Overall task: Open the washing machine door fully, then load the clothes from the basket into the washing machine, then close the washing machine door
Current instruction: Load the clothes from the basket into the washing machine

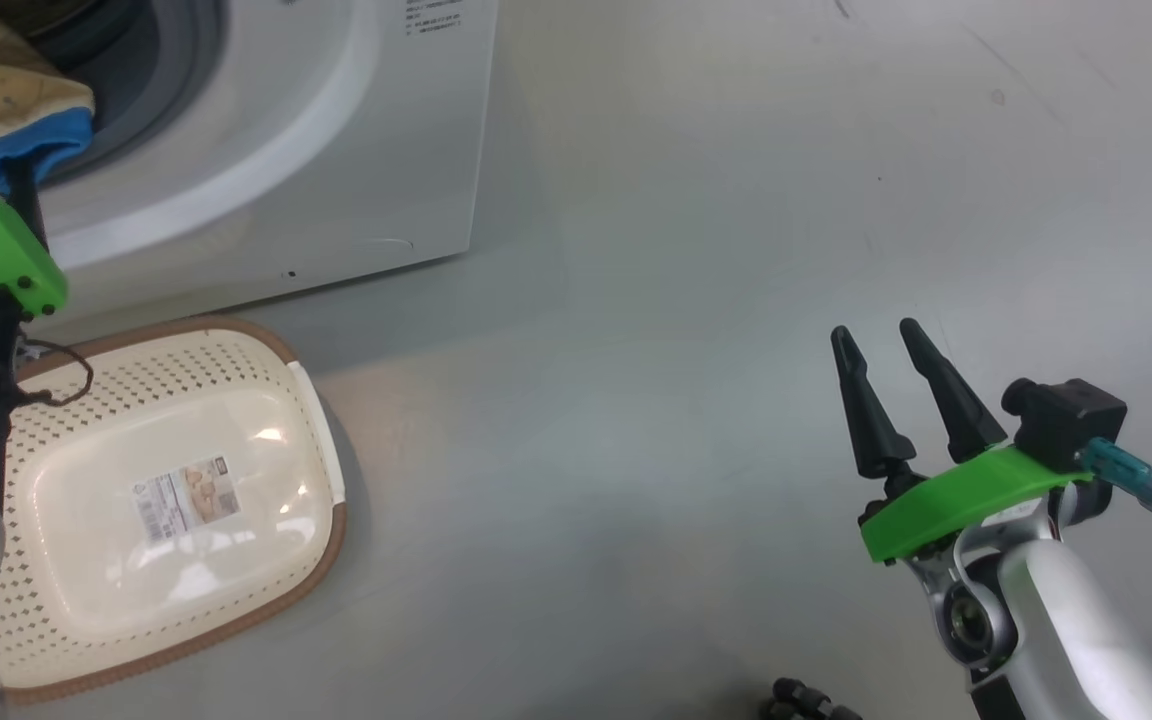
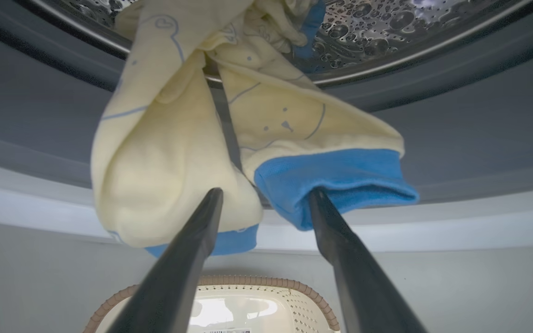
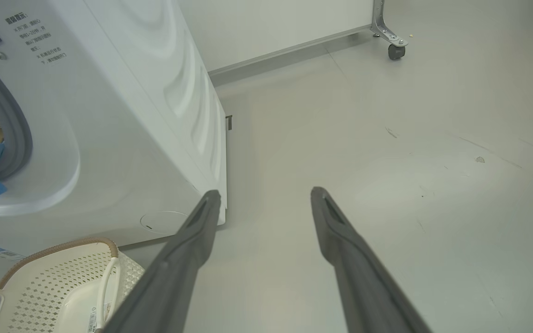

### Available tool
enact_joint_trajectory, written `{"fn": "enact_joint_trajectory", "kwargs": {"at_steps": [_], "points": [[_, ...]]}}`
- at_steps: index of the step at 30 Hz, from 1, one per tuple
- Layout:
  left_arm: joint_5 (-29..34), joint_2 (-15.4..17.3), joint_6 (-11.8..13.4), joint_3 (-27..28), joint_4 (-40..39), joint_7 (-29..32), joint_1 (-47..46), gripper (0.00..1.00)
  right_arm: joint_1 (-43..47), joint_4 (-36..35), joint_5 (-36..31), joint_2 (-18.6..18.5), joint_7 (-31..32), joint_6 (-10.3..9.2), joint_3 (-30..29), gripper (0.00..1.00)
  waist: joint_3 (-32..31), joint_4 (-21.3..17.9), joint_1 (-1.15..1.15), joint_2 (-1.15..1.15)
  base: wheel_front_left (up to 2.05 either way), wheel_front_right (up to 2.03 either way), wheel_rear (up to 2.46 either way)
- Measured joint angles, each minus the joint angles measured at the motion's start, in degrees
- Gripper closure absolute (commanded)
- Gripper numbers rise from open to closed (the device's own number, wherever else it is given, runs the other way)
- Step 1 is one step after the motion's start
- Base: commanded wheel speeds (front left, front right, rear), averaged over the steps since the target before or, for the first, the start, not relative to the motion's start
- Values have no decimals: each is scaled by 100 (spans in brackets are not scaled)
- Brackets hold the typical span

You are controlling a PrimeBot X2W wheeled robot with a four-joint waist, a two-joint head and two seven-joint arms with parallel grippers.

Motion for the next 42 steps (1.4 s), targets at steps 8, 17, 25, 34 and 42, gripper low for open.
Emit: {"fn": "enact_joint_trajectory", "kwargs": {"at_steps": [8,17,25,34,42], "points": [[1,89,320,0,323,-109,-375,0,-130,1,-1,11,-25,0,77,0,242,-109,0,0,0,0,0],[1,94,419,-35,580,146,-621,100,-130,-4,-2,11,-43,0,78,0,290,-92,0,0,0,0,0],[2,54,259,-210,655,248,-815,100,-138,-22,-9,11,-41,0,77,0,307,29,0,0,0,0,0],[143,53,252,-424,427,67,-1272,100,-148,-31,-9,11,-38,0,75,0,357,149,-1,0,0,0,0],[333,348,422,-577,170,-299,-1549,100,-272,-62,1,11,-40,0,215,0,473,41,-1,0,0,0,0]]}}
